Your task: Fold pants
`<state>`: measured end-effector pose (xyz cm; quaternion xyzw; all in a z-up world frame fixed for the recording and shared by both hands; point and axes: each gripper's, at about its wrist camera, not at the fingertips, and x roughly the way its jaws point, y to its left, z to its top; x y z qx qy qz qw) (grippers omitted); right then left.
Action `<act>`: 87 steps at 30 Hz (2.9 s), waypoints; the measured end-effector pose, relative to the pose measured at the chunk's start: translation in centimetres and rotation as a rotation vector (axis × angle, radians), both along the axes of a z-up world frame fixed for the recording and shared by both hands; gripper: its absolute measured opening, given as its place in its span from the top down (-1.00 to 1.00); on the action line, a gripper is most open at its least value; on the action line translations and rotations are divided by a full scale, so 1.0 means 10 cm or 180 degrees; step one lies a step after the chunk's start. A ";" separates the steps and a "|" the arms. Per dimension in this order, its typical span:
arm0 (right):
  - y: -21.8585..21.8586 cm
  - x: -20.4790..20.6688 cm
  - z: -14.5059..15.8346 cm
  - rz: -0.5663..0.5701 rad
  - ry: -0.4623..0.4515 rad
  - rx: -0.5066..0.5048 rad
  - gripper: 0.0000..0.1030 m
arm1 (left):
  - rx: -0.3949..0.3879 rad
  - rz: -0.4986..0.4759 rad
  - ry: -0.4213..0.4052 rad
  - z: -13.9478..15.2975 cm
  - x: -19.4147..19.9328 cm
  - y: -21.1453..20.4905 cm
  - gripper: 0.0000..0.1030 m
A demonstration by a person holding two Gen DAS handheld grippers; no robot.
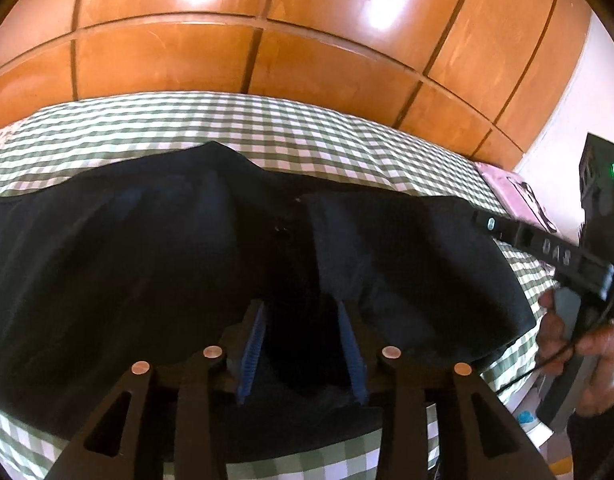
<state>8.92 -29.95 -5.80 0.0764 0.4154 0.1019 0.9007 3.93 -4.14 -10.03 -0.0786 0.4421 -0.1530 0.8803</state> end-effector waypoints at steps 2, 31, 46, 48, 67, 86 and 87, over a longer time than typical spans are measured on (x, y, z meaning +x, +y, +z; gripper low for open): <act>0.14 -0.06 -0.04 0.0101 0.0027 0.0044 -0.13 | 0.0041 0.0060 -0.0042 0.02 -0.04 0.07 0.22; 1.12 -0.35 -0.46 0.0885 0.0093 -0.0012 0.18 | -0.2152 0.2804 0.0359 -0.64 -1.15 3.08 0.08; 1.08 -0.38 -0.48 0.0828 0.0065 0.0165 0.17 | -0.1662 0.2723 0.0277 -0.41 -0.91 3.00 0.72; 1.08 -0.38 -0.47 0.0825 0.0071 0.0180 0.17 | -0.1423 0.2418 0.0016 -0.15 -0.83 2.80 0.73; 1.19 -0.03 0.09 0.1462 0.0479 0.1914 -0.49 | -0.0668 0.0094 -0.0525 0.41 -0.51 1.10 0.73; 1.96 0.36 0.30 0.1949 0.0585 0.1455 0.73 | -0.1567 0.0424 -0.0541 0.41 -0.79 2.04 0.48; 1.93 0.32 0.39 0.1971 0.0518 0.1493 0.73 | -0.1561 0.0556 -0.0514 0.37 -0.78 2.12 0.48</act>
